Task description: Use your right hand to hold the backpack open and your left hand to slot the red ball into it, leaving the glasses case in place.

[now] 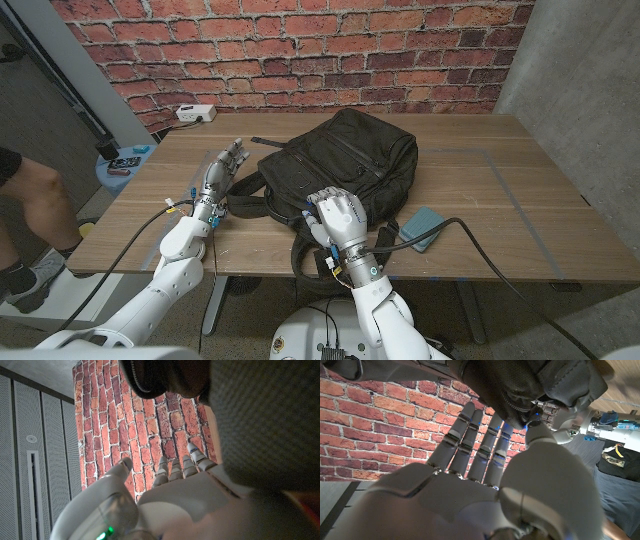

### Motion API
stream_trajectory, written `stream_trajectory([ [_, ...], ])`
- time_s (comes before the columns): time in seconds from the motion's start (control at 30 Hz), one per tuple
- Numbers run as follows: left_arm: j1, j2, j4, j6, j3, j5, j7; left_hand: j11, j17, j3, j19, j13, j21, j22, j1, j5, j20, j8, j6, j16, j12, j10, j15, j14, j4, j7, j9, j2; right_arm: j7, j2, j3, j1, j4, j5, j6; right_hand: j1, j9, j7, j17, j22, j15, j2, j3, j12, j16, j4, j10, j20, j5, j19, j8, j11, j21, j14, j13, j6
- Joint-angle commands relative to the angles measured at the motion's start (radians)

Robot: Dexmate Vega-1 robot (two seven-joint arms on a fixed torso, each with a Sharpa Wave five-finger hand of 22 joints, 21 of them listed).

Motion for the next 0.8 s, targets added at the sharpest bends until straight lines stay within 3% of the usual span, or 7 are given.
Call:
stream_trajectory([
  [0.03, -0.008, -0.001, 0.004, 0.009, 0.006, 0.006, -0.001, 0.003, 0.001, 0.008, 0.008, 0.005, -0.004, 0.006, -0.005, 0.0, -0.001, 0.001, 0.006, 0.001, -0.001, 0.006, 0.005, 0.009, 0.0, -0.003, 0.004, -0.004, 0.032, -0.063, -0.004, 0.027, -0.01, -0.058, -0.016, -0.002, 0.004, -0.003, 0.001, 0.001, -0.15, -0.003, 0.002, -0.008, -0.005, 0.007, -0.013, -0.031, 0.002, -0.005, -0.009, 0.0, -0.003, 0.008, 0.005, -0.013],
  [0.3, -0.013, 0.0, 0.004, 0.015, 0.01, 0.008, -0.001, 0.004, 0.001, 0.009, 0.009, 0.005, -0.006, 0.006, -0.006, 0.0, 0.0, 0.0, 0.008, 0.001, 0.0, 0.008, 0.005, 0.011, 0.0, -0.006, 0.005, -0.004, 0.081, -0.104, 0.008, 0.03, -0.033, -0.106, -0.003, -0.005, 0.004, -0.002, 0.003, 0.002, -0.15, -0.002, 0.0, -0.009, -0.007, 0.009, -0.016, -0.029, 0.001, -0.007, -0.014, 0.003, -0.005, 0.008, 0.005, -0.02],
  [0.43, -0.012, 0.0, 0.0, 0.018, 0.012, 0.009, 0.001, 0.004, 0.002, 0.009, 0.011, 0.005, -0.008, 0.006, -0.006, 0.0, -0.001, 0.0, 0.008, 0.001, 0.0, 0.009, 0.004, 0.012, 0.0, -0.007, 0.005, -0.004, 0.064, -0.112, 0.019, 0.026, -0.043, -0.104, 0.011, -0.008, 0.005, -0.001, 0.004, 0.002, -0.149, 0.0, -0.001, -0.007, -0.007, 0.012, -0.012, -0.028, 0.001, -0.005, -0.013, 0.002, -0.005, 0.009, 0.005, -0.015],
  [0.57, -0.009, 0.001, -0.006, 0.019, 0.013, 0.013, 0.009, 0.002, 0.001, 0.01, 0.012, 0.005, -0.009, 0.006, -0.007, 0.0, -0.001, 0.0, 0.009, 0.001, 0.0, 0.01, 0.005, 0.012, -0.001, -0.008, 0.005, -0.004, 0.037, -0.111, 0.026, 0.023, -0.044, -0.099, 0.024, -0.002, 0.006, -0.009, 0.011, 0.002, -0.157, 0.011, 0.002, 0.006, 0.001, 0.011, 0.031, -0.034, 0.002, 0.012, 0.0, -0.007, 0.0, 0.033, 0.0, 0.025],
  [0.8, -0.004, 0.0, -0.018, 0.022, 0.014, 0.017, 0.023, 0.005, 0.002, 0.011, 0.013, 0.005, -0.012, 0.006, -0.008, 0.0, 0.0, 0.0, 0.012, 0.001, 0.0, 0.01, 0.004, 0.013, -0.001, -0.01, 0.005, -0.004, -0.035, -0.094, 0.04, 0.023, -0.028, -0.055, 0.048, 0.044, 0.01, -0.024, 0.03, 0.003, -0.164, 0.028, 0.013, 0.042, 0.03, -0.005, 0.135, -0.051, 0.002, 0.045, 0.035, -0.025, 0.009, 0.135, -0.01, 0.123],
])
